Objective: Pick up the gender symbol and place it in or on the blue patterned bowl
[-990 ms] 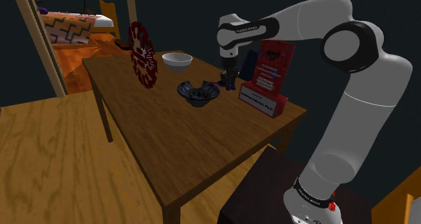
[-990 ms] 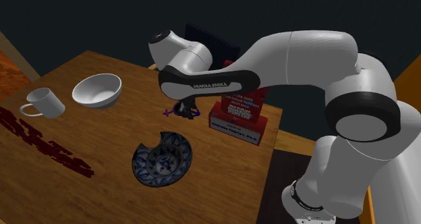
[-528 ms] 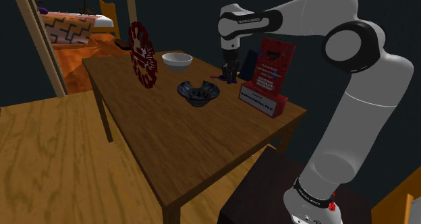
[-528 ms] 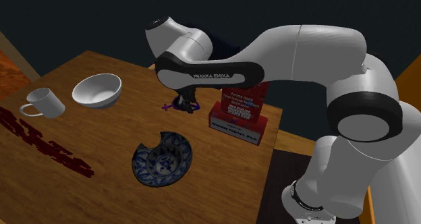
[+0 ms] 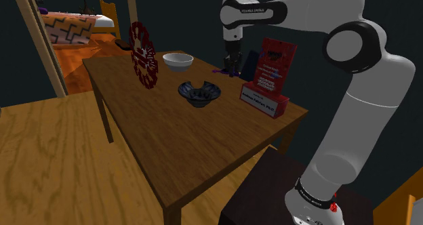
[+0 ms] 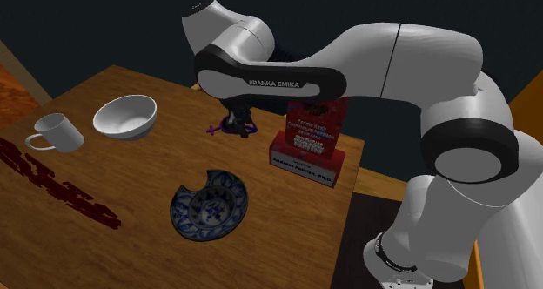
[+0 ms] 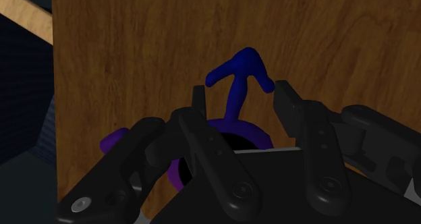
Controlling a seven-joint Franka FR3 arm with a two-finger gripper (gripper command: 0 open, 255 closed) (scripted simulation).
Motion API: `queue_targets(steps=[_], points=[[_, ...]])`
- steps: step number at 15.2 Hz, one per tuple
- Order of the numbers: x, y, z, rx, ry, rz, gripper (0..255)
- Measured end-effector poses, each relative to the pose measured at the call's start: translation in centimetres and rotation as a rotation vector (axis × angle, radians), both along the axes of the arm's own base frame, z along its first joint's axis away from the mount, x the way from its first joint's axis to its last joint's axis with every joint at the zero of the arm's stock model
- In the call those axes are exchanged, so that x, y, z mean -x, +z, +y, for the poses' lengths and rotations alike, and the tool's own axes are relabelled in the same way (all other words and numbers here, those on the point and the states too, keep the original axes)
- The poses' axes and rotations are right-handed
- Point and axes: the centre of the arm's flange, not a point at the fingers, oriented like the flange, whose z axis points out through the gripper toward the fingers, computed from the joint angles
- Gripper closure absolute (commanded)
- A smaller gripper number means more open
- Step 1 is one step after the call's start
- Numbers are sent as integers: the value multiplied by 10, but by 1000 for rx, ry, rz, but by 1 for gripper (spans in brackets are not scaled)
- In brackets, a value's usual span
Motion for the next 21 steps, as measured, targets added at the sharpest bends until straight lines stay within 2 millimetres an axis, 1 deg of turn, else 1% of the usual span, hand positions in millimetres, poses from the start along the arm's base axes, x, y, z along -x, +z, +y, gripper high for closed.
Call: queue_targets(steps=[7,10,11,13,15,16,19,21], points=[[0,38,-2,0,0,0,255],[1,52,0,0,0,0,255],[1,54,5,0,0,0,255],[5,59,27,0,1,0,255],[9,60,54,-1,2,0,255],[10,59,64,-1,1,0,255],[15,59,102,0,1,0,255],[21,63,126,0,1,0,255]])
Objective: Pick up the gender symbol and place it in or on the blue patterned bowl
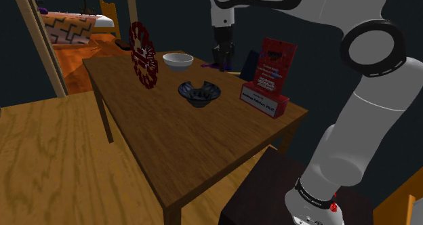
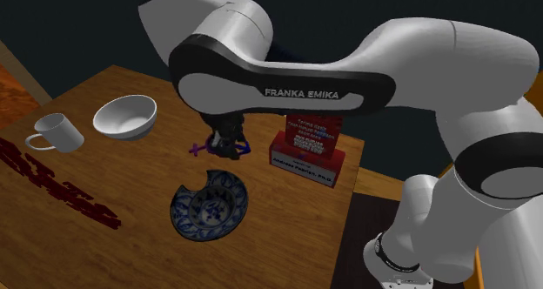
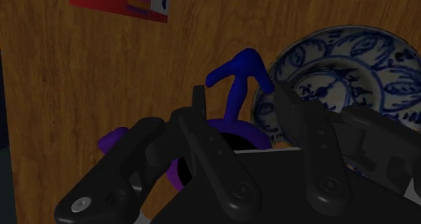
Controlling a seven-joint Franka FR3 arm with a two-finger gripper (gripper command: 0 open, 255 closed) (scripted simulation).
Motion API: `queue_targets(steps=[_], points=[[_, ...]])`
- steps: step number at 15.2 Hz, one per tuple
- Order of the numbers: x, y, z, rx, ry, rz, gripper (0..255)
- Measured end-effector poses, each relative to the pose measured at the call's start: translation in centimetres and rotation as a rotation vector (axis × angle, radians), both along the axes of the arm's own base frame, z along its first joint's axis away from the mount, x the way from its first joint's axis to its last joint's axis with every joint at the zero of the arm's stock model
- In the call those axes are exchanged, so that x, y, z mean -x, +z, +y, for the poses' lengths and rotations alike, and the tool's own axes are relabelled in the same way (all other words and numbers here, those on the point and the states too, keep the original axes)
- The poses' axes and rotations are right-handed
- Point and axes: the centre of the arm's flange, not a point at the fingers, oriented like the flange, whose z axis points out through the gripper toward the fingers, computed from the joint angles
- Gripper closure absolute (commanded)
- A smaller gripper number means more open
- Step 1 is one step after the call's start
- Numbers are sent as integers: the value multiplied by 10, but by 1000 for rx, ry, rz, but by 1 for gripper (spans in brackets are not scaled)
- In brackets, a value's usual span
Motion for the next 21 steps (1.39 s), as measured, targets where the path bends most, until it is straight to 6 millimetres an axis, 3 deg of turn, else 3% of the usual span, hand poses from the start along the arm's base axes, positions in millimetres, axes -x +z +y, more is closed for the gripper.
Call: queue_targets(steps=[8,21], points=[[14,-1,104,0,0,0,255],[17,-64,114,1,-1,0,255]])
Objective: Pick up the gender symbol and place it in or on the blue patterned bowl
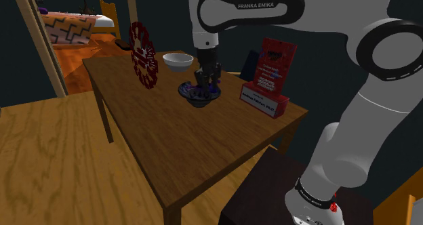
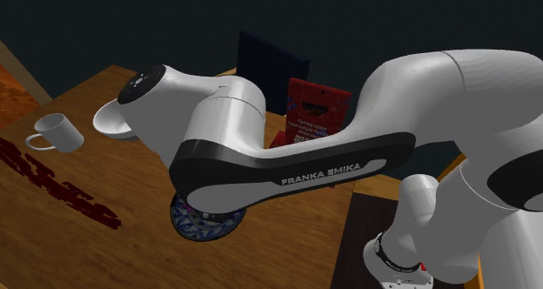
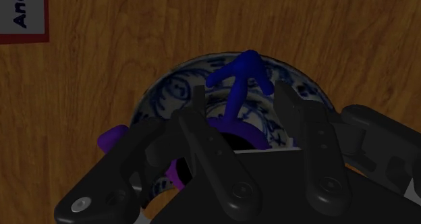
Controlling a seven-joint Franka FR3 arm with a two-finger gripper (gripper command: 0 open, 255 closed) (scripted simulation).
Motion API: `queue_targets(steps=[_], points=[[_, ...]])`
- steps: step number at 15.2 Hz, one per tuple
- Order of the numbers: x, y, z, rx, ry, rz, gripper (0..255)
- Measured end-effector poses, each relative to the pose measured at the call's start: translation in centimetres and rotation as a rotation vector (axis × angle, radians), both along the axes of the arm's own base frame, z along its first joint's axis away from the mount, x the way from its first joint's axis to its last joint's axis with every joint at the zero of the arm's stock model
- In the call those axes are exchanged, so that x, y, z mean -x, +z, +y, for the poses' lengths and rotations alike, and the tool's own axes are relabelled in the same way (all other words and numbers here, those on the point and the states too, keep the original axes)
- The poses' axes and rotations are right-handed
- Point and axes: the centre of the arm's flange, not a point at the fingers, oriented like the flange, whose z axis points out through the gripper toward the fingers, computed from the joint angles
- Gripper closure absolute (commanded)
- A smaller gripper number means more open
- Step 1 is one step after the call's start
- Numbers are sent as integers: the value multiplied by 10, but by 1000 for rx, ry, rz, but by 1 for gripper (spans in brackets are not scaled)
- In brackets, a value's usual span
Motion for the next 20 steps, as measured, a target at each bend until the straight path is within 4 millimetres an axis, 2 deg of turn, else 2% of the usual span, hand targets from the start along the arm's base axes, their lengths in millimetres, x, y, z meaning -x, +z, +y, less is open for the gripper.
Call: queue_targets(steps=[2,7,8,14,18,20], points=[[0,-9,-1,0,0,0,255],[0,-11,-1,0,0,-1,255],[0,-11,-1,0,0,-1,0],[0,-11,-1,0,0,-1,0],[-8,25,2,0,0,-2,0],[-9,34,2,0,0,-1,0]])
